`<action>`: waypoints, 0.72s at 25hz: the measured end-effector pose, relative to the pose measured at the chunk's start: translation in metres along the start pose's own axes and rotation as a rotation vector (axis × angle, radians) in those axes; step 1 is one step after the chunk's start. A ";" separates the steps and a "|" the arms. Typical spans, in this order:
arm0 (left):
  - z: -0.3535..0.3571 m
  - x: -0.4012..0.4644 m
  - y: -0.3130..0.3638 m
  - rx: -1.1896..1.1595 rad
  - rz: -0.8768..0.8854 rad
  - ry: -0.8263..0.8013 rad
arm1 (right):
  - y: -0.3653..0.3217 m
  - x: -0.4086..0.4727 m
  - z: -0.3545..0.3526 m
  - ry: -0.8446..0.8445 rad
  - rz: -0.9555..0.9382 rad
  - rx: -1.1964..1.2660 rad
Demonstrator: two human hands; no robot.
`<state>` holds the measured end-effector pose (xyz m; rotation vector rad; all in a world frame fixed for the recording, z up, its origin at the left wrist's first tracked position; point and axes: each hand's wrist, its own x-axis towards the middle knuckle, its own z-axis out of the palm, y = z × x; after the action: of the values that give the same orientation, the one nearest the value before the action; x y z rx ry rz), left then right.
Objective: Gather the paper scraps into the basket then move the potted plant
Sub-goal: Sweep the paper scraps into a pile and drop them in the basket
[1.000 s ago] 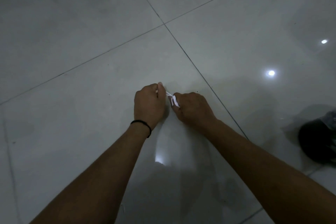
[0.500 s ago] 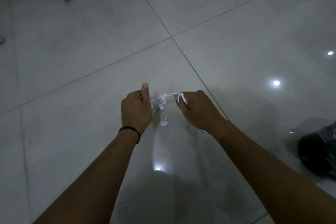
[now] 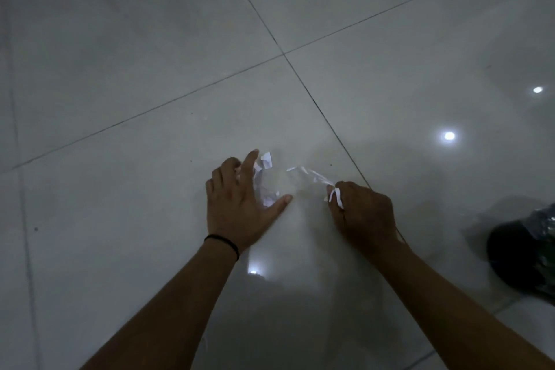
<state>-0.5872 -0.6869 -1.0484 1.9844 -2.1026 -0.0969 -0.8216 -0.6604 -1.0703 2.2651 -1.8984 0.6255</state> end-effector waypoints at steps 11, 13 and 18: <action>0.014 0.008 -0.001 -0.091 0.263 -0.013 | 0.000 0.002 0.005 -0.051 0.001 -0.055; 0.014 0.005 0.000 -0.023 0.253 -0.041 | -0.001 0.002 0.005 -0.056 -0.006 -0.058; 0.005 0.012 0.005 -0.007 0.245 -0.091 | -0.002 0.003 0.005 -0.073 0.013 -0.065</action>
<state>-0.5938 -0.6987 -1.0506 1.7319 -2.3808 -0.1516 -0.8183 -0.6646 -1.0735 2.2665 -1.9374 0.4816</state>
